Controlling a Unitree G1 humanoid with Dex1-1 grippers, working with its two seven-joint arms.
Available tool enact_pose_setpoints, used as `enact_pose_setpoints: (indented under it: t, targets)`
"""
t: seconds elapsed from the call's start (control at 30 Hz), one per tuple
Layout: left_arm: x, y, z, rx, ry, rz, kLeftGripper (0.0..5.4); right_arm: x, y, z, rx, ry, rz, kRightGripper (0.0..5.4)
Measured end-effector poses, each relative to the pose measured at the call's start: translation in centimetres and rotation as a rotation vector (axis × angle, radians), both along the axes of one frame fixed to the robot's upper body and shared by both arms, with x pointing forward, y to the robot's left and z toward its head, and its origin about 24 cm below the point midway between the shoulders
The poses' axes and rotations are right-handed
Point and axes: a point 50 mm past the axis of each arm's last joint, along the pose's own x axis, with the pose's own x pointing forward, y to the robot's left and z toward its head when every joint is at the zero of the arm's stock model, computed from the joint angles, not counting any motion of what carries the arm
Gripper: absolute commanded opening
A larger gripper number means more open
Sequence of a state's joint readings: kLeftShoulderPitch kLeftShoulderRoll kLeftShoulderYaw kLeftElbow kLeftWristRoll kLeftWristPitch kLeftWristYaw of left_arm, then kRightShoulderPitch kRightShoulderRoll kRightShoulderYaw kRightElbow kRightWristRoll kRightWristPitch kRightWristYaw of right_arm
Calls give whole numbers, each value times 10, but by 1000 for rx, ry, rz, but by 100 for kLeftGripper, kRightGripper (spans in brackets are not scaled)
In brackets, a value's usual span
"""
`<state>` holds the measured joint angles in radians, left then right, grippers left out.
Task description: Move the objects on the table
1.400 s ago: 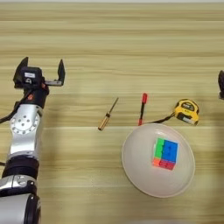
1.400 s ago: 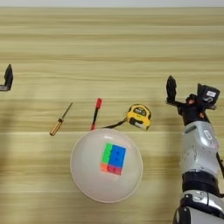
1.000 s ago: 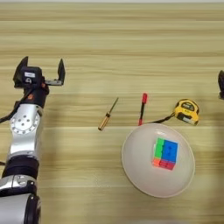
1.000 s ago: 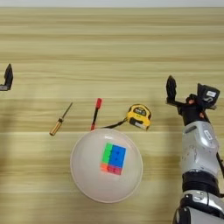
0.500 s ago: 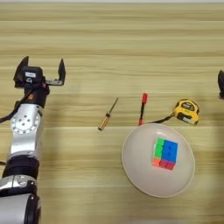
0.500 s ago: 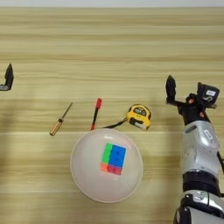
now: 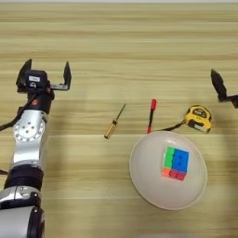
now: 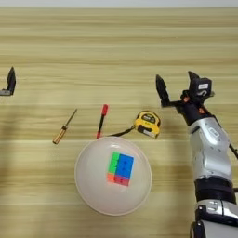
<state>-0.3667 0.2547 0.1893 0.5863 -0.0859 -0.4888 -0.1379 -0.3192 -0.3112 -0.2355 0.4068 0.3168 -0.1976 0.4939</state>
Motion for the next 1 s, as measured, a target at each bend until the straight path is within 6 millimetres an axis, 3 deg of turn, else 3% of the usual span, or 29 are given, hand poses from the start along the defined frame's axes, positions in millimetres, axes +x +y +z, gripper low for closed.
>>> enact_pose_setpoints:
  t: [0.23, 0.4, 0.67, 1.0]
  targets:
    - [0, 0, 0, 1, 0, 0, 540, 2, 15, -4, -145, 108, 241, 539]
    - [0, -1, 0, 2, 1, -1, 540, -18, 24, 1, -237, 107, 489, 539]
    - [0, -2, 1, 4, -5, -2, 540, -33, 29, 7, -306, 111, 708, 539]
    - [0, -3, 2, 4, -12, -3, 540, -50, 36, -3, -396, 226, 976, 539]
